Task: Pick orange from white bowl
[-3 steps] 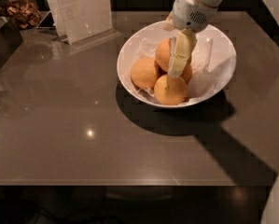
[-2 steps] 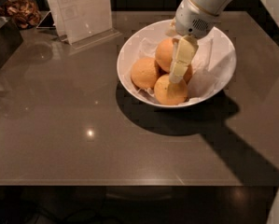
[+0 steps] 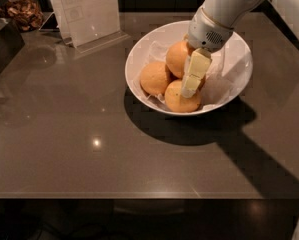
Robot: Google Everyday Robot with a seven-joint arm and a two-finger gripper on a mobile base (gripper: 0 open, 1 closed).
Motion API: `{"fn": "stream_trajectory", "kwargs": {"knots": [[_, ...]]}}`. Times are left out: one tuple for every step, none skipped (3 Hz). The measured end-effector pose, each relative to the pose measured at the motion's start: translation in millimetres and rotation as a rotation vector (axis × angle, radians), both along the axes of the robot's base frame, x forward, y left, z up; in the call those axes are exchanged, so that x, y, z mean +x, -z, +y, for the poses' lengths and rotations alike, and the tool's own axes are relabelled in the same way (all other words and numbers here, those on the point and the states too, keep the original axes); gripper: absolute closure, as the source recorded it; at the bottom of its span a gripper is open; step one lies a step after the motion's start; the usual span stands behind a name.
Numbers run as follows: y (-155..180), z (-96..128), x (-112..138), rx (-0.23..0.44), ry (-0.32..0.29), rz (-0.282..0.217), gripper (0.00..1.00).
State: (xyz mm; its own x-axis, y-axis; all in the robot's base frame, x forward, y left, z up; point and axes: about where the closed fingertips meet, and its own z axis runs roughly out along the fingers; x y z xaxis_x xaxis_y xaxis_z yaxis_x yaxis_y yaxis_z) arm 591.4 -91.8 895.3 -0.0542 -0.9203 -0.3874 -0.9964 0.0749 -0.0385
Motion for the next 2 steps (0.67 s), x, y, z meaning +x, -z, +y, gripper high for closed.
{"fn": "stream_trajectory", "kwargs": {"knots": [[0.0, 0.0, 0.0, 0.000, 0.000, 0.000, 0.42], [-0.2, 0.0, 0.0, 0.000, 0.000, 0.000, 0.65]]}}
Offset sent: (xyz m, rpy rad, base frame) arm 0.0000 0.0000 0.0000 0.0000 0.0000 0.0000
